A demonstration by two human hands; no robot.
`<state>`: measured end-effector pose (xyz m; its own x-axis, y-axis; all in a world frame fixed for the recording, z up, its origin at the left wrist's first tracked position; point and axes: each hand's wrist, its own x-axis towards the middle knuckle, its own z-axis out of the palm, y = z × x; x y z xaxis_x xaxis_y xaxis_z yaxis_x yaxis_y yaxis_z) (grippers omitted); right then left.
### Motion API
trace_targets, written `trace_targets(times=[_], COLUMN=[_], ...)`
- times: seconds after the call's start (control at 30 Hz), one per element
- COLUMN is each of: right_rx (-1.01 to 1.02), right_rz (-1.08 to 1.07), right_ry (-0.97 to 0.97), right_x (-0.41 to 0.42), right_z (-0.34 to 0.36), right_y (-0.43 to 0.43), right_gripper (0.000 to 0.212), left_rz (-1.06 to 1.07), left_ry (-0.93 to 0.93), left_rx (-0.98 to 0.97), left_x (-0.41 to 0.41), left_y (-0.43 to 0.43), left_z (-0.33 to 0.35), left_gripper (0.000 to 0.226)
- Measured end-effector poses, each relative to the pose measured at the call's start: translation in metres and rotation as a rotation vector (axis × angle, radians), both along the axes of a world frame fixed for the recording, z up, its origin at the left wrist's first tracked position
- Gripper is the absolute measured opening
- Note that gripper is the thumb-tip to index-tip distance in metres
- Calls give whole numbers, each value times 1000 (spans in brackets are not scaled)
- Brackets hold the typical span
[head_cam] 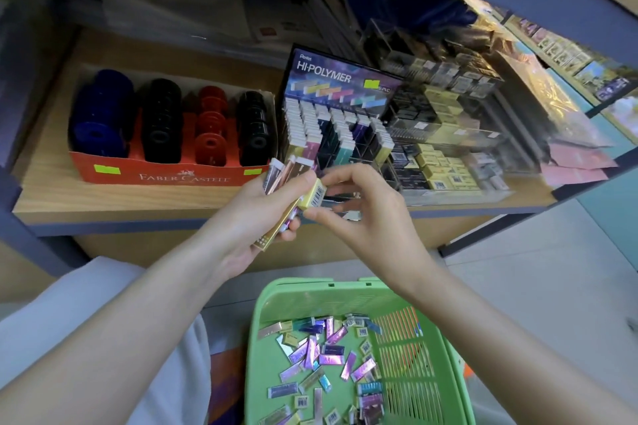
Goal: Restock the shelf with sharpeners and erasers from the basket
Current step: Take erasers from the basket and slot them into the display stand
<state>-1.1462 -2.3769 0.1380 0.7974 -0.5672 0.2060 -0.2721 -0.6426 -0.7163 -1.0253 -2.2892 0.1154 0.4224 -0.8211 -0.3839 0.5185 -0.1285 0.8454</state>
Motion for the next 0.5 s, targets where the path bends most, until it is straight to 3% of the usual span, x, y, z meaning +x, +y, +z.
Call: trace_targets(times=[0.2, 0.37, 0.5], right_rx=[-70, -39, -199], right_rz=[-38, -315, -540], right_ry=[-29, -47, 73], right_x=[-29, -58, -77], right_z=[5, 10, 7], right_y=[-11, -61, -129], right_gripper=[27, 21, 26], left_rz=[-87, -120, -154], left_ry=[28, 18, -11], left_rx=[-32, -48, -32], left_x=[-23, -40, -49], left_y=[-20, -42, -56], left_z=[5, 7, 6], left_gripper=[28, 18, 20])
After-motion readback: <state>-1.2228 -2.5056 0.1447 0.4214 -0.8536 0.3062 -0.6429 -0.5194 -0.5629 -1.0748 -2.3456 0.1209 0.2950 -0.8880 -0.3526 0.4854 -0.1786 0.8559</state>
